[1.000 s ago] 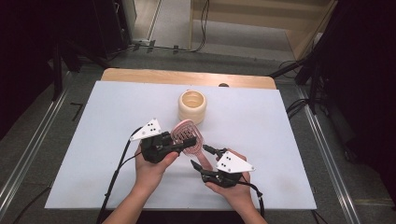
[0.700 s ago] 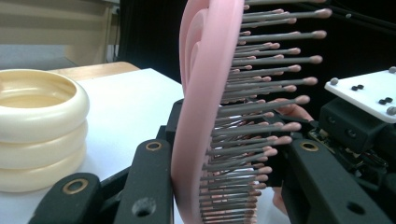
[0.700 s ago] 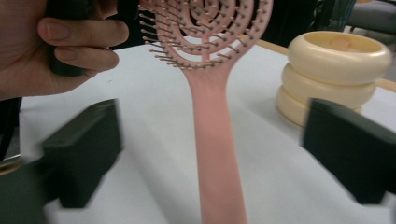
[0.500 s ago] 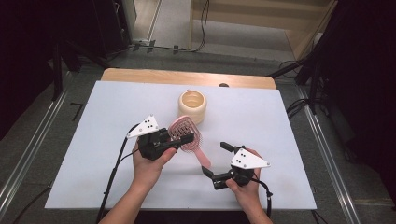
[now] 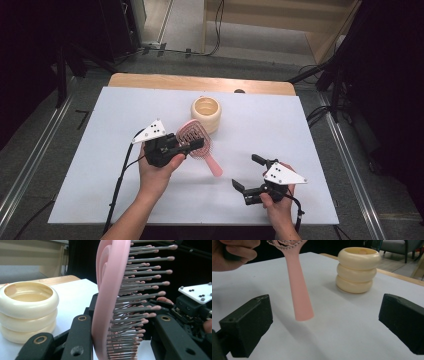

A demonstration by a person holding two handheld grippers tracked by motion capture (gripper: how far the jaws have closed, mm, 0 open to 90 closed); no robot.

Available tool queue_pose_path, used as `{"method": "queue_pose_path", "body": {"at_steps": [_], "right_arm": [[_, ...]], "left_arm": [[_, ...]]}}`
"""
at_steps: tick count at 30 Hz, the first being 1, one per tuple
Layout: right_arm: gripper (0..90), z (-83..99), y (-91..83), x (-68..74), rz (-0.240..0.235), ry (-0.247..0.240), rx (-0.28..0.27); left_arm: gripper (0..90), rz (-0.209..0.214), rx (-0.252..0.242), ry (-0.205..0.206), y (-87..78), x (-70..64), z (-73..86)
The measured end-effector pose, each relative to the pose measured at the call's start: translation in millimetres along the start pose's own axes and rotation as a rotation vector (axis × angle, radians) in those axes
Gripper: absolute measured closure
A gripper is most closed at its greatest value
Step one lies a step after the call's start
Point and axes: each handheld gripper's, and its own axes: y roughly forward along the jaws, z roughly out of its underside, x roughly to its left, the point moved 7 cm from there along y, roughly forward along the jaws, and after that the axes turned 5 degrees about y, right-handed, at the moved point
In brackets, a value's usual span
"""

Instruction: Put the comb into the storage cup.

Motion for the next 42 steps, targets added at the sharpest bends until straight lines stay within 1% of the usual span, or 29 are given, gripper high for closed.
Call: {"method": "queue_pose_path", "body": {"at_steps": [2,5,7,9,12,14,15,18,20,27,28,30,33,39,42], "right_arm": [[0.0,1.2,-6.1,-4.0,0.003,0.005,-0.002],[0.0,1.9,-15.5,-11.2,0.025,0.016,-0.019],[0.0,2.4,-21.7,-16.5,0.05,0.021,-0.036],[0.0,3.4,-26.3,-21.1,0.06,0.034,-0.042],[0.0,6.3,-31.5,-25.9,0.064,0.041,-0.045],[0.0,8.5,-34.7,-29.0,0.061,0.043,-0.043],[0.0,9.5,-36.1,-30.5,0.059,0.051,-0.044],[0.0,12.1,-41.2,-34.9,0.048,0.08,-0.048],[0.0,13.3,-45.8,-38.0,0.045,0.082,-0.053],[0.0,20.0,-60.9,-52.1,0.096,0.088,-0.058],[0.0,20.8,-62.3,-55.2,0.103,0.089,-0.06],[0.0,21.6,-64.7,-59.9,0.11,0.112,-0.069],[0.0,22.6,-66.5,-64.2,0.119,0.116,-0.075],[0.0,22.6,-67.8,-65.7,0.123,0.115,-0.078],[0.0,22.8,-68.9,-67.0,0.125,0.116,-0.08]], "left_arm": [[64.8,-0.007,0.003,0.004,-0.4,1.1,-1.1],[64.8,-0.013,0.005,0.006,-0.8,3.1,-2.2],[64.8,-0.018,0.007,0.012,-1.4,4.4,-3.3],[64.8,-0.02,0.004,0.011,-1.9,5.0,-4.7],[64.8,-0.025,0.005,0.02,-3.0,6.7,-7.3],[64.9,-0.025,0.0,0.019,-3.3,7.8,-9.4],[64.8,-0.025,-0.003,0.015,-3.4,8.1,-10.3],[64.8,-0.034,0.003,0.022,-3.9,10.4,-12.4],[64.8,-0.038,0.001,0.024,-4.4,12.0,-14.0],[64.8,-0.049,-0.002,0.021,-5.2,17.2,-18.9],[64.8,-0.049,-0.002,0.021,-4.7,18.5,-20.9],[64.8,-0.054,-0.002,0.022,-4.7,20.0,-23.1],[64.8,-0.054,-0.011,0.023,-4.9,21.9,-26.7],[64.9,-0.067,-0.013,0.02,-4.7,28.3,-32.0],[64.9,-0.074,-0.012,0.027,-4.9,30.9,-35.8]]}}
